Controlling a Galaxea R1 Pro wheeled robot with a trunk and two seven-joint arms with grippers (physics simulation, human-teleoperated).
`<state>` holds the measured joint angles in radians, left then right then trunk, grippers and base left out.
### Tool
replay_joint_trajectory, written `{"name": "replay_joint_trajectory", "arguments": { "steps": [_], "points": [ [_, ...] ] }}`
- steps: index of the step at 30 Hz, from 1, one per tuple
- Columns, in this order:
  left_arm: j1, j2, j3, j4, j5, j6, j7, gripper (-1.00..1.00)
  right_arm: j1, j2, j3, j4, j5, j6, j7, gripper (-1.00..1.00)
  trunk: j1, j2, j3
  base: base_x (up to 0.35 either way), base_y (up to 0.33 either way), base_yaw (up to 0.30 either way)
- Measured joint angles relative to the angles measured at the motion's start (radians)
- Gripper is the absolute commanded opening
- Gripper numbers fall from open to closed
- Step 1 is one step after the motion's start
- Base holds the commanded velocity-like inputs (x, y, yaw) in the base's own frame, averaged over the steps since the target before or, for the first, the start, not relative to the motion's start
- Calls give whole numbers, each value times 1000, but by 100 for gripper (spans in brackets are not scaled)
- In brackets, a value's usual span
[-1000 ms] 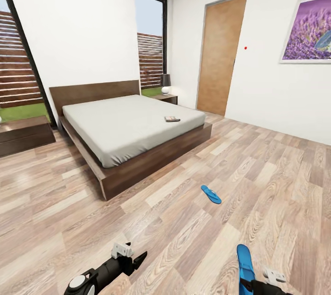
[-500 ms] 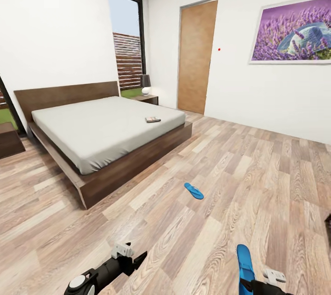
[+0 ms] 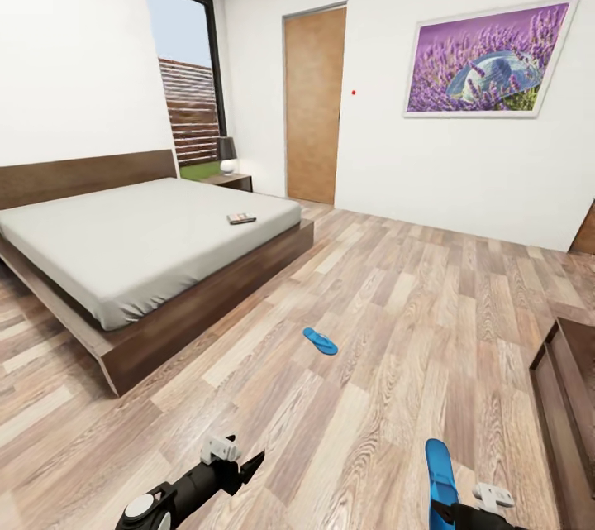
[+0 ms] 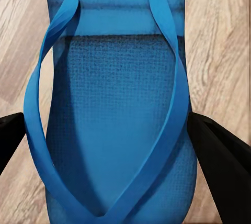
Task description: In the bedroom, move the book from the bed onto either nightstand, and place the two sandals side by side next to the bed.
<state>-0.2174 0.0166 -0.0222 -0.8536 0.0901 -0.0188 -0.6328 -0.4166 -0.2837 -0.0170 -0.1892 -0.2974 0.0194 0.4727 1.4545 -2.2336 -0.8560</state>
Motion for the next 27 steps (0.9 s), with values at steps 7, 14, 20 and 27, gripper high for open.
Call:
{"name": "replay_joint_trajectory", "arguments": {
  "steps": [7,14,20,27],
  "points": [
    [0,3,6,11,0,-2,109,100,0,0,-1,0,-2,0,-1,-100,0,0,0,0,0,-15],
    [1,5,11,90,-1,-35,158,100,0,0,0,0,-2,0,-2,-100,0,0,-3,0,0,0],
    [0,3,10,96,-1,-48,161,100,0,0,0,0,-2,0,-2,-100,0,0,-12,0,0,0],
    [0,1,8,96,-1,-48,161,100,0,0,-1,0,-2,0,-2,-100,0,0,-23,0,0,0]
  ]
}}
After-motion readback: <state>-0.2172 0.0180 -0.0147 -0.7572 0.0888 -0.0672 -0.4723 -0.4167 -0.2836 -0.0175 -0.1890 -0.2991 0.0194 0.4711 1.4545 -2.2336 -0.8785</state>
